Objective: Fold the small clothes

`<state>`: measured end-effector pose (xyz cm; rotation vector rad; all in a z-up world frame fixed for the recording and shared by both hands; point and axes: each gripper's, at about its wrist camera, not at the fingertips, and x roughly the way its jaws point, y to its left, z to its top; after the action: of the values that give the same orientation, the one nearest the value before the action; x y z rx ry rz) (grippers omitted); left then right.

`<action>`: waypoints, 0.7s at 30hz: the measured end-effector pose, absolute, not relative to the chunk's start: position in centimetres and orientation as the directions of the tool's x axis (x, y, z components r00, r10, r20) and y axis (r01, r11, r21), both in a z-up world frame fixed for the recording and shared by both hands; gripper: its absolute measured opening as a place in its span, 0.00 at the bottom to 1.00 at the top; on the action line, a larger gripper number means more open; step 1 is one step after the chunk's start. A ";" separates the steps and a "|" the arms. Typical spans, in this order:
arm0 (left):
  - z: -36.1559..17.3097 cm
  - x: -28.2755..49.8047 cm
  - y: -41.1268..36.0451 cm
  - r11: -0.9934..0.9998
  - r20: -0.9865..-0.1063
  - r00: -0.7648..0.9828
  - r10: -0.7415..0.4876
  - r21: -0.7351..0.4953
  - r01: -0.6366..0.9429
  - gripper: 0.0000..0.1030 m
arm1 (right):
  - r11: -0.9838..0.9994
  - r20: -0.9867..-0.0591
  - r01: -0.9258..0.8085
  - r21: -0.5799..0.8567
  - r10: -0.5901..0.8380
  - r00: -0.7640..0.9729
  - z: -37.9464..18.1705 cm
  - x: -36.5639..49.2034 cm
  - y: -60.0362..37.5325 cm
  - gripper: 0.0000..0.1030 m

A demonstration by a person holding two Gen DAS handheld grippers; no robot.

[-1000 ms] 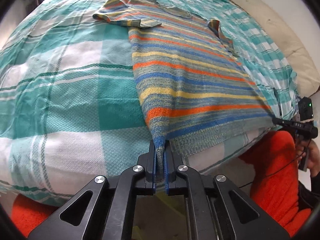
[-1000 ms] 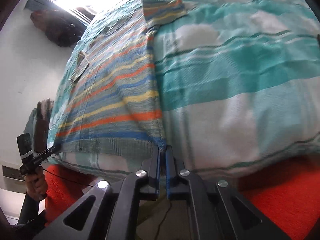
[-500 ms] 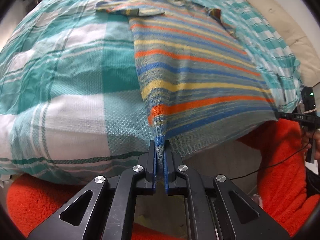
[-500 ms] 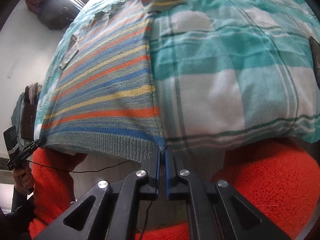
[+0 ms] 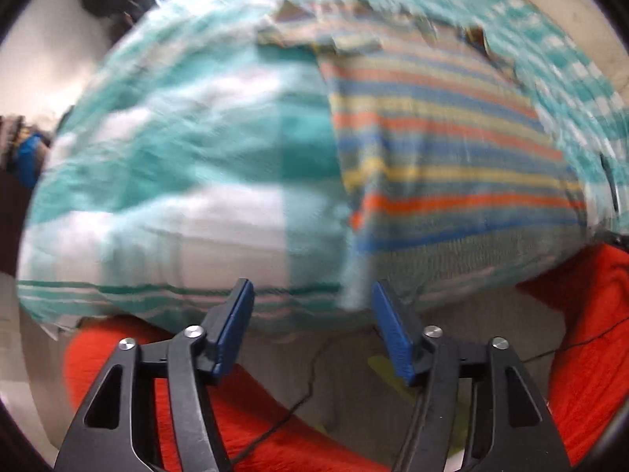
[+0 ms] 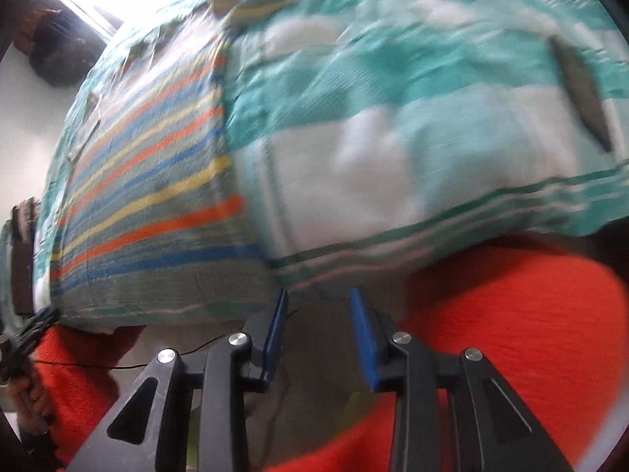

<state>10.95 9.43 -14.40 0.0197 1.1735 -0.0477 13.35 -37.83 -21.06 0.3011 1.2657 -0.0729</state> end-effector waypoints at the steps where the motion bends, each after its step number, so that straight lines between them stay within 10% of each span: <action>1: -13.7 11.2 9.5 0.999 -0.911 0.411 -0.029 -0.014 0.040 0.66 | 0.964 -0.938 0.210 0.164 0.086 0.336 -20.0 13.3 -37.9 0.33; 10: -16.1 17.2 3.9 0.990 -0.893 0.447 -0.040 0.025 0.138 0.67 | 0.937 -0.761 -0.073 0.341 0.322 0.563 -15.9 18.3 -30.9 0.33; 21: -15.4 16.1 10.5 0.969 -0.864 0.447 -0.230 -0.244 0.026 0.80 | 0.956 -0.880 0.028 0.292 0.257 0.399 -25.3 19.3 -28.7 0.33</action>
<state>16.06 10.47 -15.44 -0.2067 1.0975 -0.1597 19.25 -28.69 -25.26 0.2788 1.1550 0.1474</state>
